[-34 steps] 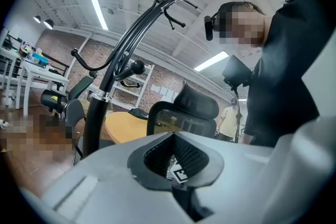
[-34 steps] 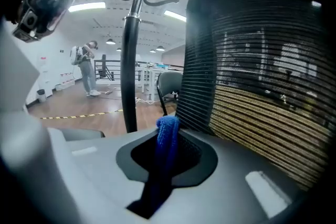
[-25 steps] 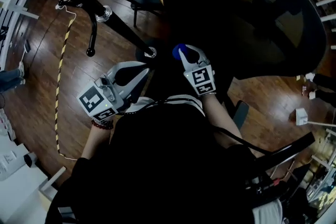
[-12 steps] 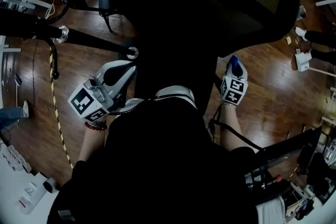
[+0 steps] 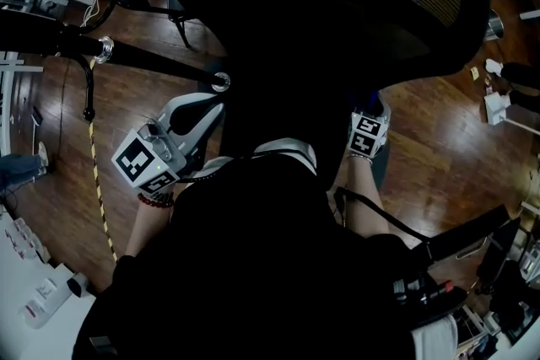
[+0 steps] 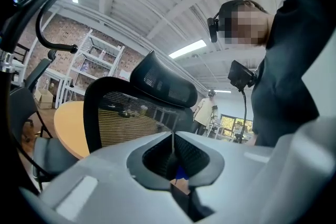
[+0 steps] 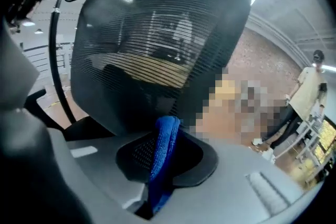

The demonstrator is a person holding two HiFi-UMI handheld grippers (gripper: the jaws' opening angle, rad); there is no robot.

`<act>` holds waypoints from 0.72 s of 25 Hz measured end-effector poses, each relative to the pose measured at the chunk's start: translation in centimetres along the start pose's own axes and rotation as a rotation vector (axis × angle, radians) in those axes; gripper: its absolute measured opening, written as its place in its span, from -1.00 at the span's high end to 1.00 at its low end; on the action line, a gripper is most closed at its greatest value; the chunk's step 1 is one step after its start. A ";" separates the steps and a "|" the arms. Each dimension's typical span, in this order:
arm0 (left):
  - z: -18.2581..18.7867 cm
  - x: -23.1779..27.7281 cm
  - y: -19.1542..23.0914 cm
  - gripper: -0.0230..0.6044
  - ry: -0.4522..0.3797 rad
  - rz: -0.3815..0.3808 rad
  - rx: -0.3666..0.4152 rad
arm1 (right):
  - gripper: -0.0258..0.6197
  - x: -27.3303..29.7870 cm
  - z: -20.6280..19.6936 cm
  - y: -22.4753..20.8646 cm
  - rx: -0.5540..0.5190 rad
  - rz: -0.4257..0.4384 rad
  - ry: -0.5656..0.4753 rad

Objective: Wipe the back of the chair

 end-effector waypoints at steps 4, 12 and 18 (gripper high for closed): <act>-0.6 -0.3 0.0 0.85 0.020 0.014 -0.016 | 0.80 1.3 0.1 2.1 -0.106 0.095 0.007; -1.0 -0.4 0.4 0.85 0.028 0.005 -0.014 | 0.80 2.9 0.7 11.8 -0.193 0.308 -0.044; -0.7 -0.6 -0.9 0.85 0.031 -0.001 0.004 | 0.80 3.9 0.8 20.1 -0.275 0.486 -0.042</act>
Point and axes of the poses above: the fingertips, and each gripper's own axes: x forward along the fingers, y to its left, z out of its top, the point moved 7 cm from there along -x, backward along the fingers, and after that the axes turned 15 degrees about x, right-handed, at the moved point
